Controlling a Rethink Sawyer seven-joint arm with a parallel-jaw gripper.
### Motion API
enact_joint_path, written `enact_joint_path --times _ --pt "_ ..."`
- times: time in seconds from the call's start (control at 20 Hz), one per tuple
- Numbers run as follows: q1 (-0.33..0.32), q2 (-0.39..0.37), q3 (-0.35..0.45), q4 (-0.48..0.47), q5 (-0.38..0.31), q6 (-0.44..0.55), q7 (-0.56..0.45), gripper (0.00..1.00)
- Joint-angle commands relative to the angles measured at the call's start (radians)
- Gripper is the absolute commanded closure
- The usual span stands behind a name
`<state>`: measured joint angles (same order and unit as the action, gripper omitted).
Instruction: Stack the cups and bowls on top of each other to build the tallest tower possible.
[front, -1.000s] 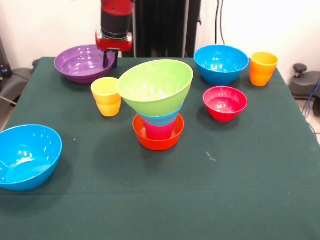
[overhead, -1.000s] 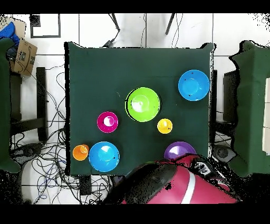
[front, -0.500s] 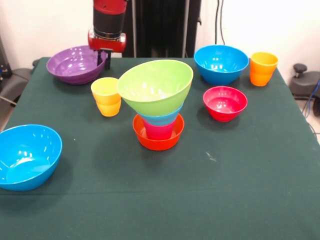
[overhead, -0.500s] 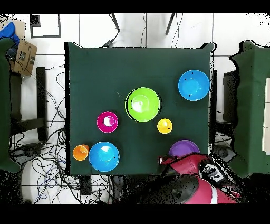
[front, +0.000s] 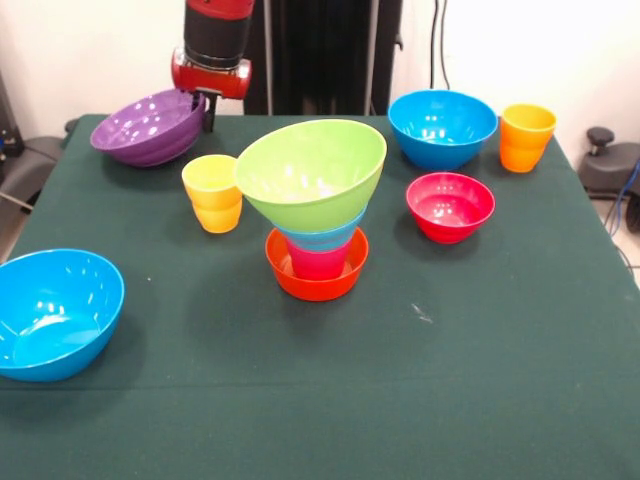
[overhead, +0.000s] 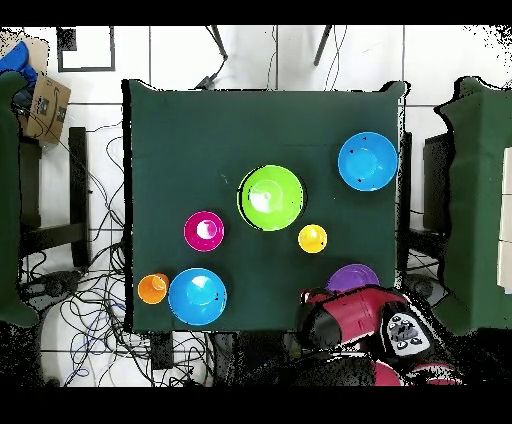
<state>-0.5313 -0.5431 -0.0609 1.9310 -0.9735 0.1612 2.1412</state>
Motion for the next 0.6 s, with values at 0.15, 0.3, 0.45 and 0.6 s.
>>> enact_joint_path --times 0.15,0.3,0.45,0.6 --pt "0.059 -0.056 0.142 -0.006 0.094 0.131 -0.034 1.00" --pt "0.077 -0.071 0.129 -0.012 0.107 0.154 -0.032 1.00" --pt "0.099 -0.082 0.118 -0.016 0.126 0.176 -0.022 1.00" --pt "0.128 -0.097 0.108 -0.023 0.152 0.208 -0.012 1.00"
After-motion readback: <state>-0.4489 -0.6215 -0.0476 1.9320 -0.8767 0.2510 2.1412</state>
